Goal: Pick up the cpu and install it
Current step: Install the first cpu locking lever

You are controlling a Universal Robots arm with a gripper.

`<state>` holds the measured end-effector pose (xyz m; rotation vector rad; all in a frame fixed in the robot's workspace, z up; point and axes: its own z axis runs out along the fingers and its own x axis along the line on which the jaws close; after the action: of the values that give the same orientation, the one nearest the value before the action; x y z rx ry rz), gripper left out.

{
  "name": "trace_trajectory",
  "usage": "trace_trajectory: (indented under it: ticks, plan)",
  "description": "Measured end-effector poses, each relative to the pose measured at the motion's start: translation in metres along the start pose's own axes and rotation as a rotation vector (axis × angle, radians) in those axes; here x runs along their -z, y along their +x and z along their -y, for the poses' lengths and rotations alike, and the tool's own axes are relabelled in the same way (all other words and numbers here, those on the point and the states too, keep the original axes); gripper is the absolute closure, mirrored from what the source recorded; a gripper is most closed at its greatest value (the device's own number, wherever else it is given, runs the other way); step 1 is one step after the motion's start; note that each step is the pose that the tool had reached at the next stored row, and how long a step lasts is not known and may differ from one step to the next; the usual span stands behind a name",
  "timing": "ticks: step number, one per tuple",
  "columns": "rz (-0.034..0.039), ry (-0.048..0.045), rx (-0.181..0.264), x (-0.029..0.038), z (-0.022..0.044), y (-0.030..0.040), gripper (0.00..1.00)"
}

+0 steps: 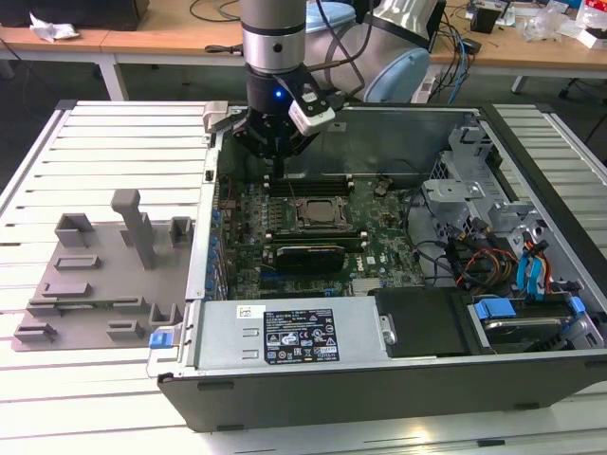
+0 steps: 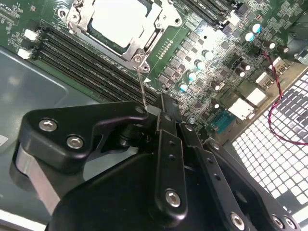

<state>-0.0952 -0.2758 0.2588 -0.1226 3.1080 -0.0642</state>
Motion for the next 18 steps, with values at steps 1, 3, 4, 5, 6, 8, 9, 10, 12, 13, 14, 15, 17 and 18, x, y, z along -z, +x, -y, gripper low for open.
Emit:
trace_trajectory:
  ticks: [1, 3, 4, 5, 6, 8, 9, 10, 12, 13, 14, 15, 17, 18]
  plan:
    - [0.0000, 0.0000, 0.000, 0.0000, 0.0000, 0.0000, 0.89]
    - [0.0000, 0.0000, 0.000, 0.0000, 0.0000, -0.0001, 0.89]
    - [0.0000, 0.0000, 0.000, 0.0000, 0.0000, -0.0001, 0.89]
    - [0.0000, 0.0000, 0.000, 0.0000, 0.0000, -0.0001, 0.89]
    - [0.0000, -0.0001, 0.000, 0.0000, 0.0000, -0.0002, 0.89]
    - [-0.0001, 0.0000, 0.000, 0.0000, 0.0001, -0.0011, 0.89]
    - [0.0000, 0.0001, 0.000, -0.0002, 0.0005, -0.0061, 0.89]
    - [0.0001, -0.0001, 0.000, -0.0004, 0.0008, -0.0103, 0.89]
    - [0.0000, 0.0000, 0.000, -0.0005, 0.0011, -0.0146, 0.89]
    - [0.0000, 0.0000, 0.000, -0.0007, 0.0016, -0.0200, 0.89]
    - [0.0000, 0.0000, 0.000, -0.0008, 0.0019, -0.0243, 0.89]
    - [0.0000, 0.0000, 0.000, -0.0009, 0.0022, -0.0282, 0.89]
    - [0.0000, 0.0001, 0.000, -0.0011, 0.0027, -0.0338, 0.89]
    - [0.0000, 0.0001, 0.000, -0.0011, 0.0027, -0.0348, 0.89]
